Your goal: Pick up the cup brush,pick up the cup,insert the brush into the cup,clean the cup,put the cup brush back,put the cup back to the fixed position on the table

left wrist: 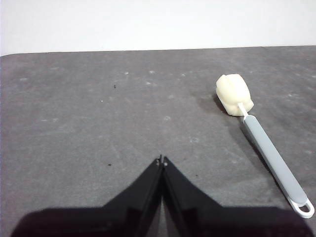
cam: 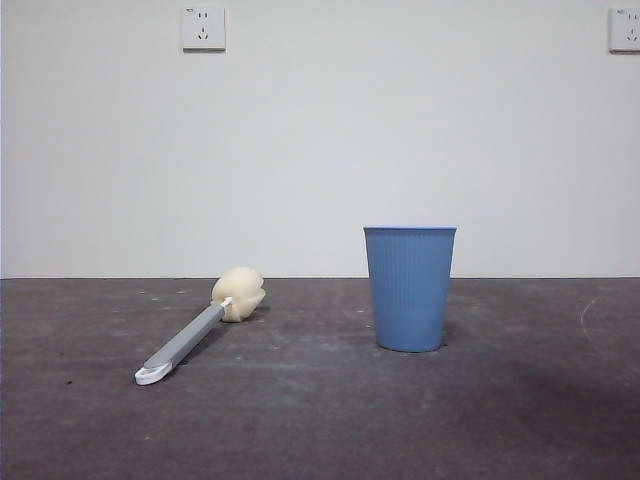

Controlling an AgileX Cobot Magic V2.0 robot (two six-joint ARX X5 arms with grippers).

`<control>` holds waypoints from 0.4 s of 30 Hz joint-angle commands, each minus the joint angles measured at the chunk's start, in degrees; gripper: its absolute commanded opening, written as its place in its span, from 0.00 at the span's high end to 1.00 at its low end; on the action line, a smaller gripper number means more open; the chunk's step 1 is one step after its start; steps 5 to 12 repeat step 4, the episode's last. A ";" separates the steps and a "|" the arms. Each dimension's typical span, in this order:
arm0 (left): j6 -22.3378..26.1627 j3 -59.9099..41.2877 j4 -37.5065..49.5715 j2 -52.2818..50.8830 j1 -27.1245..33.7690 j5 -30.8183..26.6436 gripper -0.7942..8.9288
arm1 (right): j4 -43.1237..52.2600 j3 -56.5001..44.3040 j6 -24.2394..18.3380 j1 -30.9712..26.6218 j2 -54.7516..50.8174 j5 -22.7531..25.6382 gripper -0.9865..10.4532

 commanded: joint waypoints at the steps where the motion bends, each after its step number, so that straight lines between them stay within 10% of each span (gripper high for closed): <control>1: -0.33 -0.74 0.13 -0.09 0.15 0.28 0.92 | -0.17 -0.85 0.15 0.07 0.02 -0.07 0.91; 12: -0.33 -0.74 0.13 -0.09 0.15 0.28 0.92 | -0.15 -0.85 0.15 0.07 0.02 -0.07 0.91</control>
